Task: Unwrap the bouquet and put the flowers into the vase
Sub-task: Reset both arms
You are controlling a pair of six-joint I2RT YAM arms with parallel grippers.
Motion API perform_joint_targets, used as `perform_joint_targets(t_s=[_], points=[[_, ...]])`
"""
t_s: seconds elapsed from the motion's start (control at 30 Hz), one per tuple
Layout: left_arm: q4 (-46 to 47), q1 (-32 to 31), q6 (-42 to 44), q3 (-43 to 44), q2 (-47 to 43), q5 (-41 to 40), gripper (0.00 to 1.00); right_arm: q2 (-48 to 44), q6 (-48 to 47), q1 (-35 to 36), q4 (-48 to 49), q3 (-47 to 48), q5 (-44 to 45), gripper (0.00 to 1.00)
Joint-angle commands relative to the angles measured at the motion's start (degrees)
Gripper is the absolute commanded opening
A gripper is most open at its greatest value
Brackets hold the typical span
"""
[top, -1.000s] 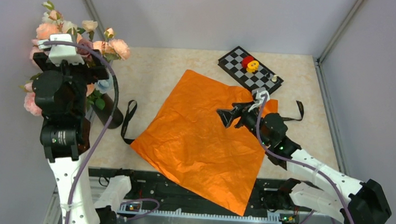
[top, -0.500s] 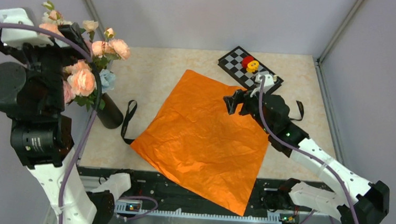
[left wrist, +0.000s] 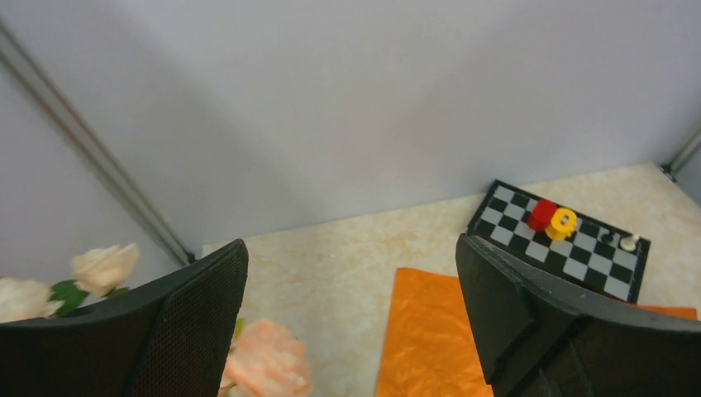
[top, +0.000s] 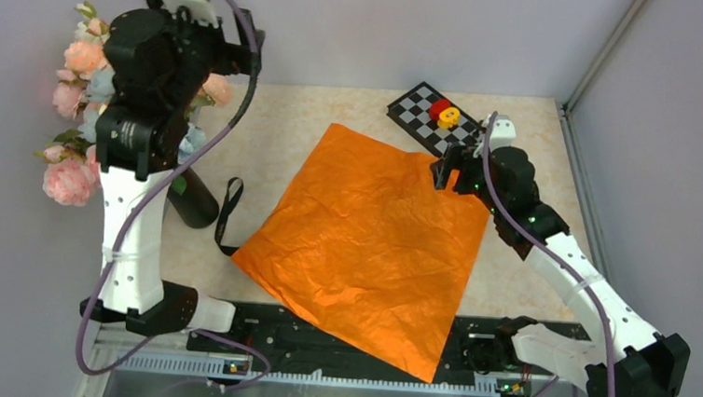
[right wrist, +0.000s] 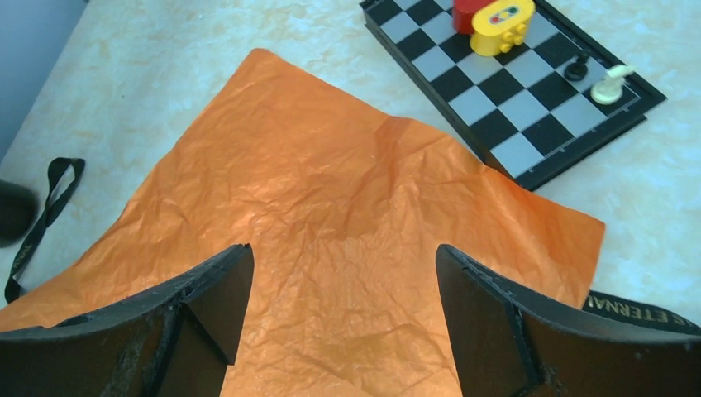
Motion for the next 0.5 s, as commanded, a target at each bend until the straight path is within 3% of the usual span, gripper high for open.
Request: perform_joint_targets(t_s=[0.0,0.23,0.47], points=[[2.61,-6.11,1.08,-2.68,-0.37,-3.13,0.99,-0.56,0.72,-2.8,-3.25,4.28,0.57,0.83],[16.06,-16.42,-1.93,-26.62,-5.58,-6.1,0.99,-4.07,0.08,-3.75,-2.92,2.93,4.92,0.88],[36.42,-23.15,-9.15,-56.18,-14.28,-6.33,0.99,-11.72,-3.03,-3.83,6.46,-5.45,7.61,0.88]])
